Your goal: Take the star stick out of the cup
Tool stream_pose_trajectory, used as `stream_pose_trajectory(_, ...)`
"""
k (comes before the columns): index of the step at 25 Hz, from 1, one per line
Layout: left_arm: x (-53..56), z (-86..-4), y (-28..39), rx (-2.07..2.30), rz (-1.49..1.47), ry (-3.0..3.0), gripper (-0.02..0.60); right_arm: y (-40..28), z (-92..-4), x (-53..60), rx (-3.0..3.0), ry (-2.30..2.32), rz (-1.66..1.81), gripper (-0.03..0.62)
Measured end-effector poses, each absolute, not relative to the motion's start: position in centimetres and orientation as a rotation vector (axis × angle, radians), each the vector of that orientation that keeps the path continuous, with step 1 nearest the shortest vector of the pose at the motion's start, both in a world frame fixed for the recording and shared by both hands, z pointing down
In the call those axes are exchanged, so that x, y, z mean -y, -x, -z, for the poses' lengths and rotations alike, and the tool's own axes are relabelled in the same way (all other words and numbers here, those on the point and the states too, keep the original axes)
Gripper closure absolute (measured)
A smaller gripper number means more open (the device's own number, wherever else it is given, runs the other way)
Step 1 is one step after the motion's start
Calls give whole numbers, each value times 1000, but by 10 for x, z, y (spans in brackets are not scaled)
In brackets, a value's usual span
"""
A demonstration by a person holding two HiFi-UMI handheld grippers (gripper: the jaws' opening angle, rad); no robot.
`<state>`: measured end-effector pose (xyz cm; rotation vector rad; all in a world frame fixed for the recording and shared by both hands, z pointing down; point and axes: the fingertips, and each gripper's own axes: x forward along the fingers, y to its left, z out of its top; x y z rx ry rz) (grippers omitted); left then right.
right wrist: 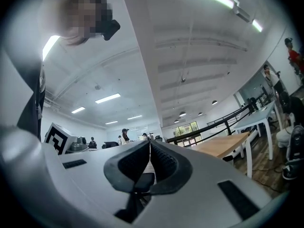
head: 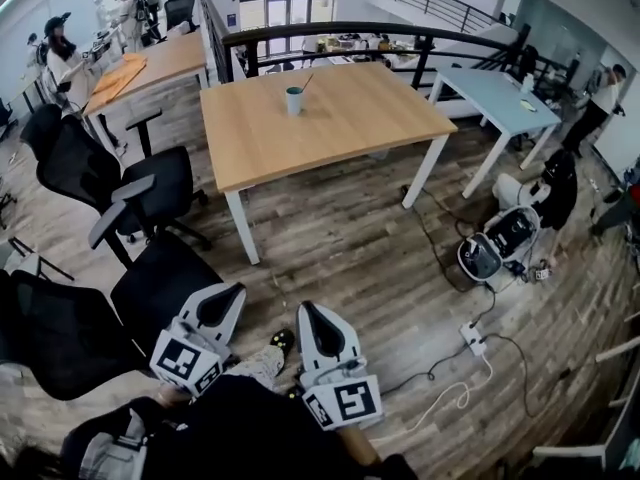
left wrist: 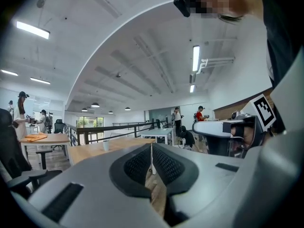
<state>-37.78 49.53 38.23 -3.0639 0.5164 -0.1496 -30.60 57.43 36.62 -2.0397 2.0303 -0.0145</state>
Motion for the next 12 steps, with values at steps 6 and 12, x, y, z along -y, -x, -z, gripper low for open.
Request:
stream_pose_trajectory(6, -497, -384, 327, -359, 113, 3092, 558, 262, -361, -580, -1950, 2157, -49, 572)
stream_pose_trajectory(12, -470, -377, 274, -226, 67, 3121, 558, 217, -349, -558, -1882, 2265, -85, 572)
